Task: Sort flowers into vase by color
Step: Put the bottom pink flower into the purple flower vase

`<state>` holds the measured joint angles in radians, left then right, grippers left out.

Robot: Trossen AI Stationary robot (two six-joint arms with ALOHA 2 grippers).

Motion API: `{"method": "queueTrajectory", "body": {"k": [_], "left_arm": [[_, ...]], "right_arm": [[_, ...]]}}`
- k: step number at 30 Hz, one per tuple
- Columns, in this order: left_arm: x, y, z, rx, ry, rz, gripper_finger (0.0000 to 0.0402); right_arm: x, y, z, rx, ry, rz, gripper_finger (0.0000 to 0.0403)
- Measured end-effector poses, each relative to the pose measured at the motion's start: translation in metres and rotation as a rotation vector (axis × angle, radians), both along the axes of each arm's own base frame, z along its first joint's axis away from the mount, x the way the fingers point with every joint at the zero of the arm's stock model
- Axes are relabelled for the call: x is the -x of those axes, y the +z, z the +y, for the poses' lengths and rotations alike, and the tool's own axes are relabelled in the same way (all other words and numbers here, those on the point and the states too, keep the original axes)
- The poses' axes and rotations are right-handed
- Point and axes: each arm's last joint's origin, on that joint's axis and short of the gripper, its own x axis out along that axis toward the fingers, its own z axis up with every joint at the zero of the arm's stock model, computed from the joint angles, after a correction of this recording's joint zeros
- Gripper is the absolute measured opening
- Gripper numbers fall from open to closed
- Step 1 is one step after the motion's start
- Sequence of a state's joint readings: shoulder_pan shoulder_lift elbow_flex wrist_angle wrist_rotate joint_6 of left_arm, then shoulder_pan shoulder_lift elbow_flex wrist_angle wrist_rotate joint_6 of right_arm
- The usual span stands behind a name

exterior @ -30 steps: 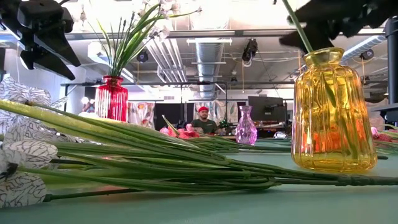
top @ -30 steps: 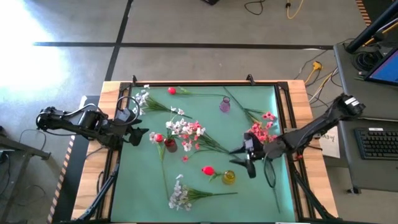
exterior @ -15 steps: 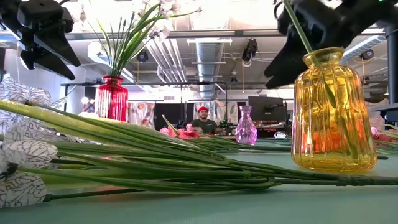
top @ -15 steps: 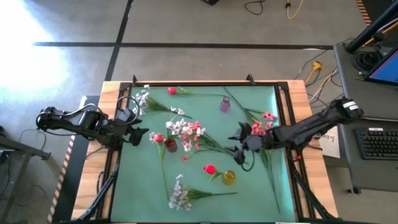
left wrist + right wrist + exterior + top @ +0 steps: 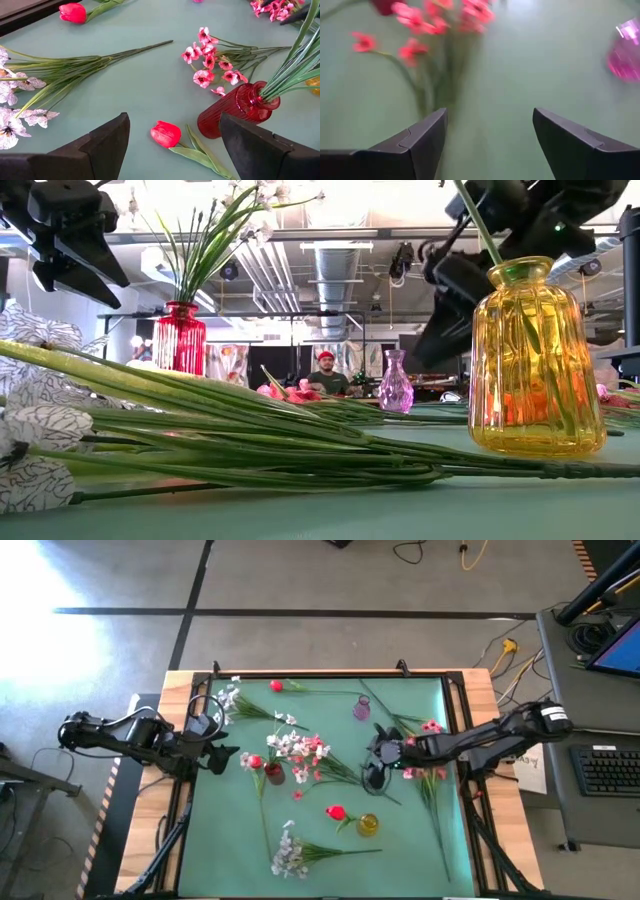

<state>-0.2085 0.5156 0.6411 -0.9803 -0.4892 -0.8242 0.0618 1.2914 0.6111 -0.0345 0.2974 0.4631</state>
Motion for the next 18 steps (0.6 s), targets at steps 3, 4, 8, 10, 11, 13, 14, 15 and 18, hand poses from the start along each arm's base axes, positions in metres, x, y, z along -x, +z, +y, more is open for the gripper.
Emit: {"method": "queueTrajectory", "body": {"k": [3,4,8,10,11,13,14,15,18], "left_arm": [[0.000,0.000,0.000,0.000,0.000,0.000,0.0293],[0.000,0.000,0.000,0.000,0.000,0.000,0.0293],[0.000,0.000,0.000,-0.001,0.000,0.000,0.0293],[0.000,0.000,0.000,-0.001,0.000,0.001,0.0293],[0.000,0.000,0.000,-0.001,0.000,0.001,0.0293],[0.000,0.000,0.000,-0.001,0.000,0.000,0.0293],[0.000,0.000,0.000,-0.001,0.000,0.001,0.0293],[0.000,0.000,0.000,-0.001,0.000,0.001,0.0293],[0.000,0.000,0.000,-0.008,-0.007,0.004,0.0293]], "right_arm": [[0.001,0.004,-0.002,-0.067,-0.085,0.042,0.0274],[0.003,0.006,-0.003,-0.079,-0.101,0.068,0.0271],[0.010,0.021,-0.007,-0.099,-0.233,0.172,0.0258],[0.015,0.028,-0.011,-0.091,-0.306,0.229,0.0253],[0.016,0.031,-0.014,-0.091,-0.328,0.253,0.0251],[0.019,0.035,-0.019,-0.093,-0.364,0.299,0.0248],[0.020,0.037,-0.021,-0.095,-0.378,0.314,0.0247],[0.020,0.038,-0.023,-0.099,-0.386,0.320,0.0247],[0.021,0.037,-0.030,-0.133,-0.400,0.333,0.0247]]}}
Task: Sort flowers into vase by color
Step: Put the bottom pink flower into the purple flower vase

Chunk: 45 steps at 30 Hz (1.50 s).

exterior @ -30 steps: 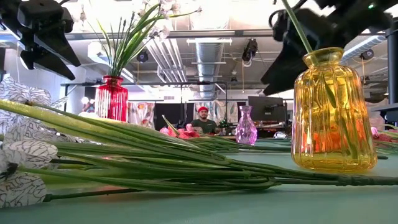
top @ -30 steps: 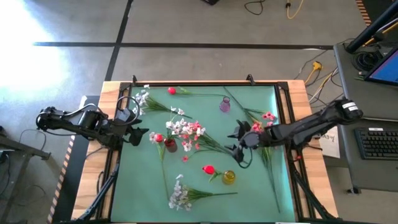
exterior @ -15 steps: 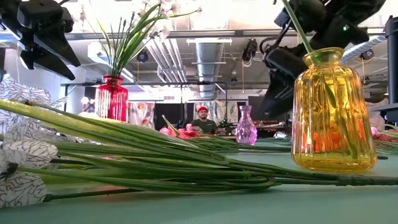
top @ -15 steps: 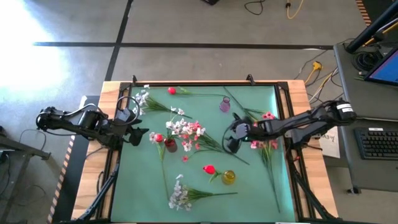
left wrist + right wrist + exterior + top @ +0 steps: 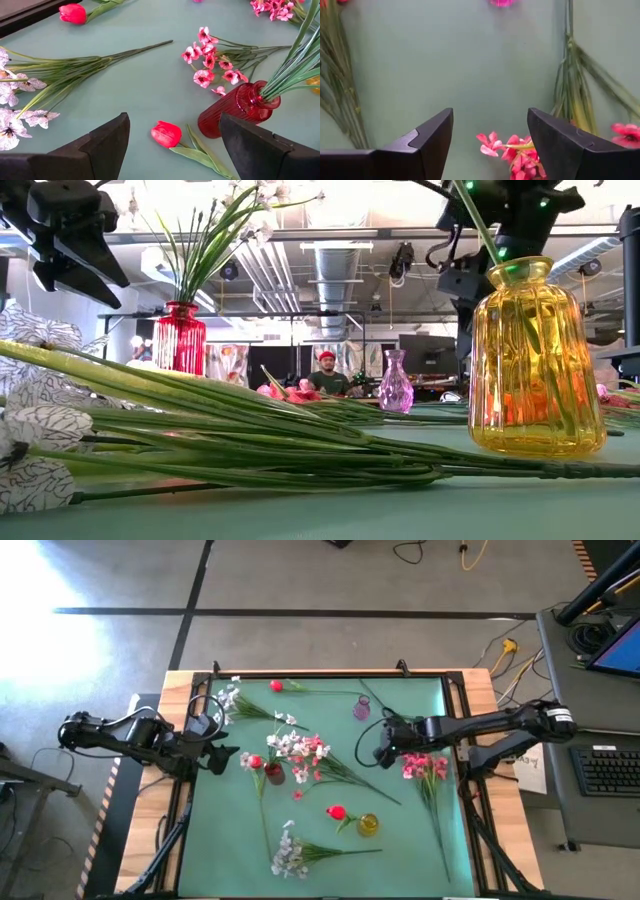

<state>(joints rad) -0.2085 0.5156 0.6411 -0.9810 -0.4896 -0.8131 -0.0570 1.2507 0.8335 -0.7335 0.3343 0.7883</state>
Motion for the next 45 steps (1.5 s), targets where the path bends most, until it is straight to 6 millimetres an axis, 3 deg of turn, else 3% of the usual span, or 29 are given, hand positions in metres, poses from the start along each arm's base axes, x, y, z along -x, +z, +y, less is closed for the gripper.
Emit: {"method": "queueTrajectory", "body": {"k": [5,11,15,18,23,27,35,45], "left_arm": [[0.000,0.000,0.000,-0.002,-0.003,0.000,0.0293],[0.001,0.001,0.000,-0.006,-0.006,0.005,0.0293],[0.001,0.011,0.000,-0.014,-0.019,-0.022,0.0293],[0.002,0.019,0.001,-0.016,-0.026,-0.047,0.0293],[0.003,0.027,0.001,-0.033,-0.045,-0.060,0.0293],[0.004,0.029,0.001,-0.048,-0.053,-0.060,0.0293],[0.004,0.027,0.002,-0.069,-0.043,-0.054,0.0293],[0.004,0.026,0.001,-0.070,-0.044,-0.050,0.0293]], "right_arm": [[0.002,0.000,-0.006,-0.170,0.019,0.008,0.0256],[0.001,0.001,0.000,-0.385,0.029,-0.014,0.0277],[-0.005,0.013,0.019,-0.582,0.082,-0.045,0.0281],[0.000,0.022,0.036,-0.647,0.064,0.049,0.0277],[0.020,0.043,0.061,-0.638,-0.055,0.283,0.0270],[0.031,0.048,0.079,-0.584,-0.117,0.348,0.0276],[0.046,0.015,0.099,-0.548,-0.241,0.420,0.0298],[0.055,-0.028,0.099,-0.555,-0.309,0.410,0.0310]]}}
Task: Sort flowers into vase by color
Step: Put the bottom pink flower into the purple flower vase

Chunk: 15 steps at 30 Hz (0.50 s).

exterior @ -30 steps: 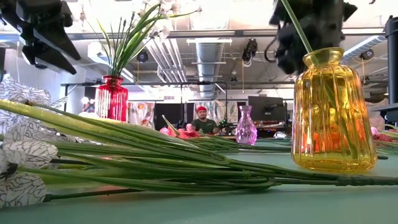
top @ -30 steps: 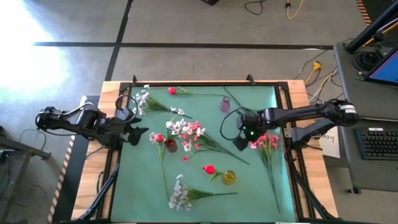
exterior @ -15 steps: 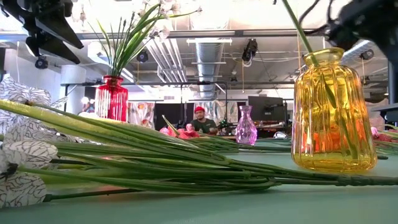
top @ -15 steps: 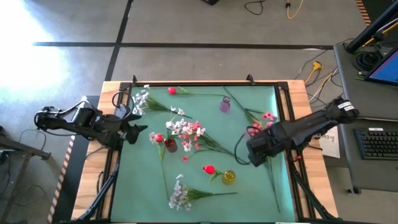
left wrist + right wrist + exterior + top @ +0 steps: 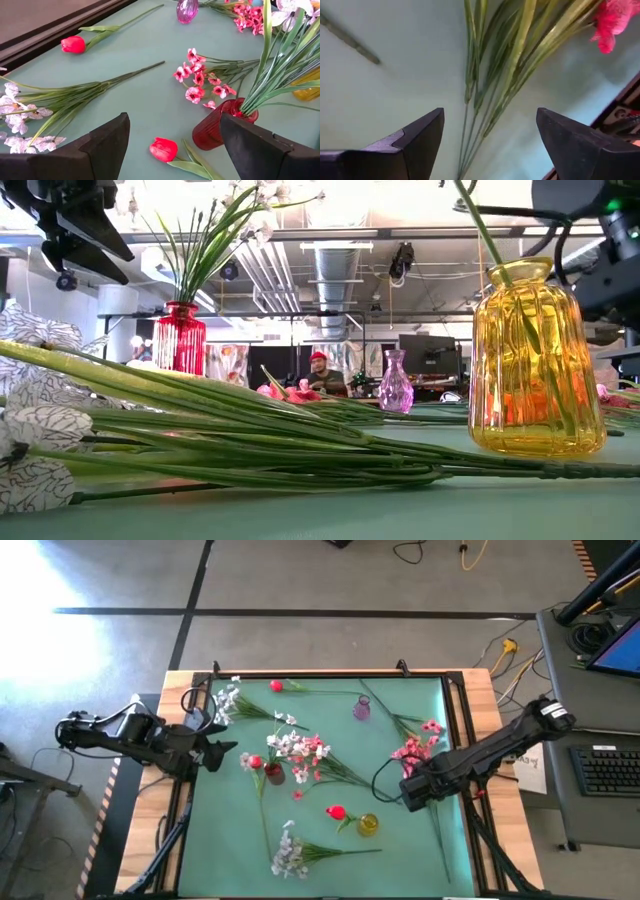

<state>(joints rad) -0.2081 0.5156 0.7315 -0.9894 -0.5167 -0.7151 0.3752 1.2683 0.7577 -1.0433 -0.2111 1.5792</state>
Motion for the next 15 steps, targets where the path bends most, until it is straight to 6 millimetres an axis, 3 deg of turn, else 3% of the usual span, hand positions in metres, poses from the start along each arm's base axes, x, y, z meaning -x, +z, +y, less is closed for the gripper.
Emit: {"method": "queueTrajectory", "body": {"k": [15], "left_arm": [[-0.001,0.000,0.000,-0.001,0.000,0.003,0.0293]], "right_arm": [[0.008,-0.032,-0.003,-0.014,-0.019,-0.044,0.0305]]}}
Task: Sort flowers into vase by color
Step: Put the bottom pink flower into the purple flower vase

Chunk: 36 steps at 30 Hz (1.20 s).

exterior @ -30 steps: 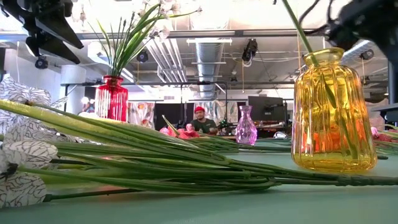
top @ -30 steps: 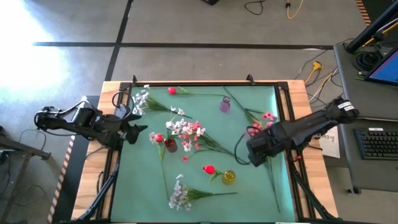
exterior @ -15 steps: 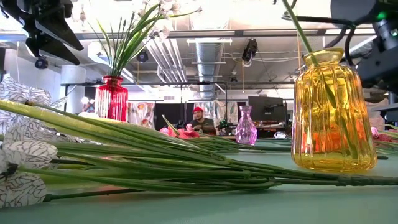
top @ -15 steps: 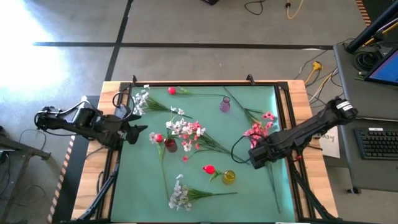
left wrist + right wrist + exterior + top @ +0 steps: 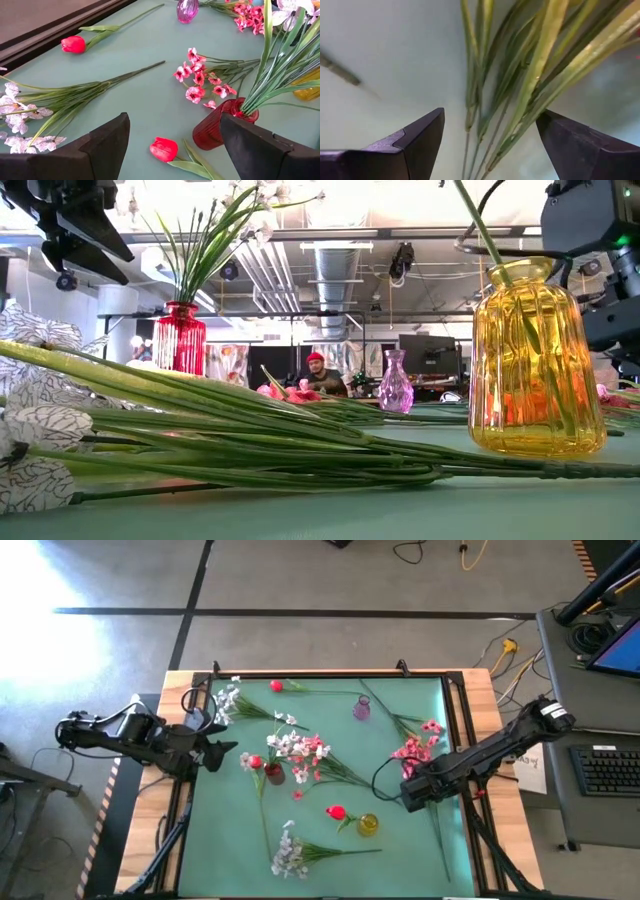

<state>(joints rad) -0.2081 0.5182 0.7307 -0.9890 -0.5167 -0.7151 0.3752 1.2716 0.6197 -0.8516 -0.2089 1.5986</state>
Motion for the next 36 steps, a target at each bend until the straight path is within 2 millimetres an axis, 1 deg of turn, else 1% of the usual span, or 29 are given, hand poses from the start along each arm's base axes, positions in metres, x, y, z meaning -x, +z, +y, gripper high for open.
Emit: {"method": "queueTrajectory", "body": {"k": [4,7,10,15,20,25,30,36], "left_arm": [[0.000,0.000,0.000,0.000,0.000,0.001,0.0293],[-0.001,0.000,0.000,-0.001,0.000,0.004,0.0293],[-0.002,-0.001,0.000,-0.002,0.000,0.010,0.0293],[-0.003,-0.001,-0.001,-0.004,0.000,0.018,0.0293],[-0.003,-0.001,-0.001,-0.004,0.001,0.017,0.0293],[-0.003,-0.001,-0.001,-0.004,0.000,0.017,0.0293],[-0.003,-0.001,-0.001,-0.004,0.001,0.017,0.0293],[-0.003,-0.001,-0.001,-0.004,0.000,0.017,0.0293]], "right_arm": [[0.003,-0.003,-0.001,0.007,0.000,0.010,0.0294],[0.004,-0.006,-0.002,0.008,0.000,0.015,0.0274],[0.004,-0.010,-0.002,0.001,0.000,0.001,0.0238],[0.002,-0.013,-0.001,-0.009,0.000,-0.025,0.0164],[0.000,-0.010,0.000,-0.013,0.001,-0.035,0.0099],[-0.004,-0.004,0.002,-0.020,0.032,-0.056,0.0050],[-0.009,0.006,0.004,-0.046,0.071,-0.097,0.0022],[-0.011,0.029,0.006,-0.081,0.161,-0.132,0.0017]]}}
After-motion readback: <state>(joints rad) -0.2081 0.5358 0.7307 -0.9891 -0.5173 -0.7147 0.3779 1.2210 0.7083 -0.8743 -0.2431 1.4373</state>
